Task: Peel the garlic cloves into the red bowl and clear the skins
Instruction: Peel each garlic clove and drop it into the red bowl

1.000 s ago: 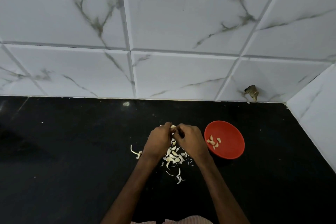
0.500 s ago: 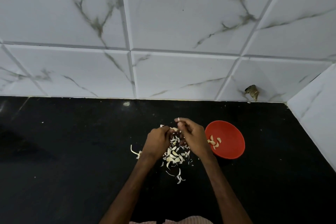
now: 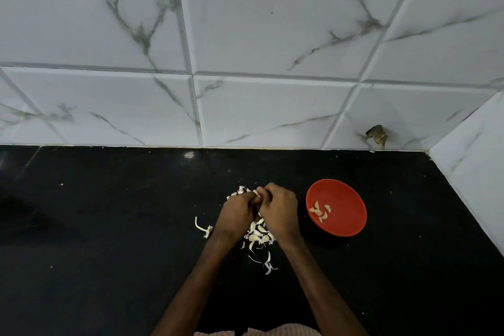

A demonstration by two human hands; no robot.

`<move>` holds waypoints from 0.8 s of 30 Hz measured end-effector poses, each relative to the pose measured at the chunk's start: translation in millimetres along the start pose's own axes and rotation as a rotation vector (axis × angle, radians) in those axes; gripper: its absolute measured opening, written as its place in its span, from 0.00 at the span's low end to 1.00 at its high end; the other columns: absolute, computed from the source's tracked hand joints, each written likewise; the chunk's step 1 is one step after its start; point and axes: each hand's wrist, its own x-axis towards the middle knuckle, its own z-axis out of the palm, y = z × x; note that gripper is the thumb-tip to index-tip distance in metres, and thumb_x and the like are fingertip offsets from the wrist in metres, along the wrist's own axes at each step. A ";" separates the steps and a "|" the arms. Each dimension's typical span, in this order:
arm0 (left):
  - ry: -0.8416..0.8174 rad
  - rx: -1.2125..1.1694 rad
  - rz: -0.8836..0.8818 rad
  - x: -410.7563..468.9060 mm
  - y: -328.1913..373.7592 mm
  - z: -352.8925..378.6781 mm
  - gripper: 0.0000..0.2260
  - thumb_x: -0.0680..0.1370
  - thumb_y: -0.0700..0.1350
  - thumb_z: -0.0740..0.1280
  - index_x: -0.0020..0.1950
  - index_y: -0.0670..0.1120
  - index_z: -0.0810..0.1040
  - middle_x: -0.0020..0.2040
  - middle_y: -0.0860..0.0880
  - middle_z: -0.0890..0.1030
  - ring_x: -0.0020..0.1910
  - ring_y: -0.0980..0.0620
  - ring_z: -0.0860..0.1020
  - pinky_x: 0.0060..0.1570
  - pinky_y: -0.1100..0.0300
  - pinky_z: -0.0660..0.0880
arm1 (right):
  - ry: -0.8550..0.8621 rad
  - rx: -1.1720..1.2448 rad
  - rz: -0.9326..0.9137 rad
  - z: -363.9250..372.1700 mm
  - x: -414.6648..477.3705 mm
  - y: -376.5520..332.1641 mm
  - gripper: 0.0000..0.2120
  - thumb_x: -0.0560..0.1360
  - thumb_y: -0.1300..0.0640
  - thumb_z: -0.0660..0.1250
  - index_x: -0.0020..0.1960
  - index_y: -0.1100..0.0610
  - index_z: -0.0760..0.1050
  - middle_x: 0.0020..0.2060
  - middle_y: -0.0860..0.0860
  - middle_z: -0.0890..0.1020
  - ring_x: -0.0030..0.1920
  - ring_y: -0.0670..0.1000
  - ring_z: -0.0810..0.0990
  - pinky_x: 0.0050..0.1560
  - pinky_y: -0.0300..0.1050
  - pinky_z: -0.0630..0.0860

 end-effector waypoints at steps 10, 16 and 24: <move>0.043 -0.171 -0.029 1.1 -9.7 1.9 0.15 0.84 0.46 0.62 0.42 0.39 0.78 0.32 0.48 0.77 0.31 0.50 0.72 0.36 0.53 0.69 | -0.061 0.172 0.010 -0.1 -2.6 -0.4 0.11 0.81 0.62 0.66 0.40 0.61 0.70 0.32 0.52 0.80 0.32 0.47 0.77 0.34 0.45 0.72; -0.182 -0.892 -0.435 -0.8 -4.1 -8.4 0.18 0.84 0.46 0.61 0.33 0.49 0.72 0.26 0.53 0.62 0.24 0.58 0.58 0.21 0.66 0.55 | -0.073 0.141 -0.317 -2.9 -1.9 4.1 0.10 0.78 0.72 0.63 0.41 0.62 0.69 0.34 0.48 0.74 0.34 0.42 0.72 0.34 0.37 0.69; -0.136 -0.712 -0.473 -3.2 3.7 -6.8 0.17 0.84 0.42 0.57 0.35 0.47 0.73 0.27 0.51 0.67 0.24 0.56 0.63 0.24 0.62 0.62 | -0.065 0.117 -0.211 -0.2 -9.0 3.2 0.09 0.80 0.68 0.63 0.42 0.61 0.69 0.35 0.53 0.77 0.35 0.52 0.76 0.34 0.52 0.73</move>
